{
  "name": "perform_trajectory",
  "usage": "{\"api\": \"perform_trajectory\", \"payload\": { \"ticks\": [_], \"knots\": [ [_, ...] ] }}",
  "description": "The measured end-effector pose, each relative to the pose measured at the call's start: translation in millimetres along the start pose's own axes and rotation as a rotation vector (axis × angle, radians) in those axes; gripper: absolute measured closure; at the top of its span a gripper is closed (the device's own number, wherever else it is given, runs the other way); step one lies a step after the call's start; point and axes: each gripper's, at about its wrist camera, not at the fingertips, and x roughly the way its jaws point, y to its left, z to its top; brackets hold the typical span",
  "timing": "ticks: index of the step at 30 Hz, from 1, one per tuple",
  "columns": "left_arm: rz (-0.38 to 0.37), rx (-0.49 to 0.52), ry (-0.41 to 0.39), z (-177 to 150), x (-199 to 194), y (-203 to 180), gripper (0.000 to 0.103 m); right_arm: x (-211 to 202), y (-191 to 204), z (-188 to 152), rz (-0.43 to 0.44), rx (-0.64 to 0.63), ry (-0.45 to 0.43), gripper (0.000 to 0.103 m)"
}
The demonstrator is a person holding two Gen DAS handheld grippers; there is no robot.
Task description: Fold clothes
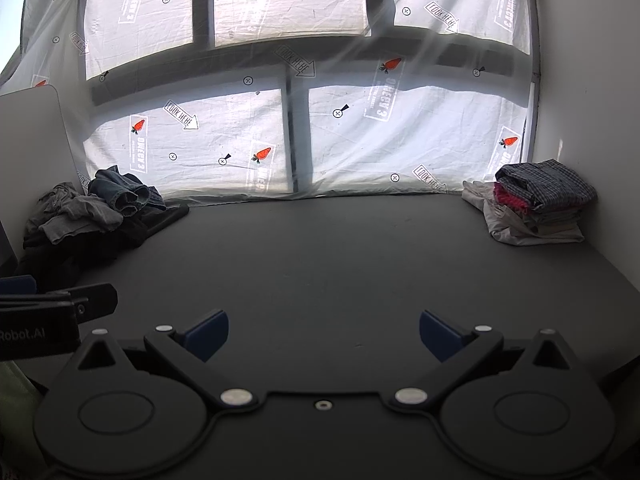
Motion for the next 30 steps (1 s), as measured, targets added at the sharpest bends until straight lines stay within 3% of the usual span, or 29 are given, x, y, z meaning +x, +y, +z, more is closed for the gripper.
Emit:
{"api": "perform_trajectory", "payload": {
  "ticks": [30],
  "knots": [
    [0.019,-0.007,0.001,-3.9,-1.9,7.8,0.000,2.9,6.9,-5.7,0.015,-0.016,-0.008,0.000]
  ]
}}
